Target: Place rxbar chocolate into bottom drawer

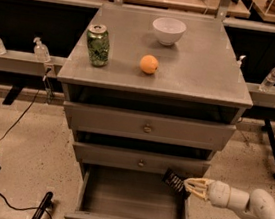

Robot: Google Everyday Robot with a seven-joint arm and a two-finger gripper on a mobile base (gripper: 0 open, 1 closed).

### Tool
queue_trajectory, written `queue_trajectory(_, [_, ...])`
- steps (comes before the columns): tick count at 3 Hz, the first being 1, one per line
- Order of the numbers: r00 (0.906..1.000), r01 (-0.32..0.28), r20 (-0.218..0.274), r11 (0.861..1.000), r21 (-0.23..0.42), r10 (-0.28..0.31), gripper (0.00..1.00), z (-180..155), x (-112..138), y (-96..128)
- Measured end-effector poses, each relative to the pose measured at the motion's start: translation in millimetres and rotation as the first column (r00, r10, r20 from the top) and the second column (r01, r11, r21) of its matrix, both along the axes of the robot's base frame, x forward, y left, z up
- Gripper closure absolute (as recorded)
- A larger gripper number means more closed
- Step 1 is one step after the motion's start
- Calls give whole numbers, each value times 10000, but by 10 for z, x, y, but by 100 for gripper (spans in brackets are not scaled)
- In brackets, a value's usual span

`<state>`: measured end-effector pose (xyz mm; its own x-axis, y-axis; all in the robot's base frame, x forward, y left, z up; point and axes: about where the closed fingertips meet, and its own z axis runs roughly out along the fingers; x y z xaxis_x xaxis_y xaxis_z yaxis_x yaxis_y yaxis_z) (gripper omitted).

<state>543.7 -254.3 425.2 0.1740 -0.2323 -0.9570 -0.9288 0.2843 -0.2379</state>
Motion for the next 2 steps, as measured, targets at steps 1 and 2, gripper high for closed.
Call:
queue_trajectory(1, [9968, -646, -464, 9979, -33, 644, 100, -538, 34, -10])
queue_trajectory(2, [9928, -511, -1078, 9985, 209, 531, 100, -978, 28, 16])
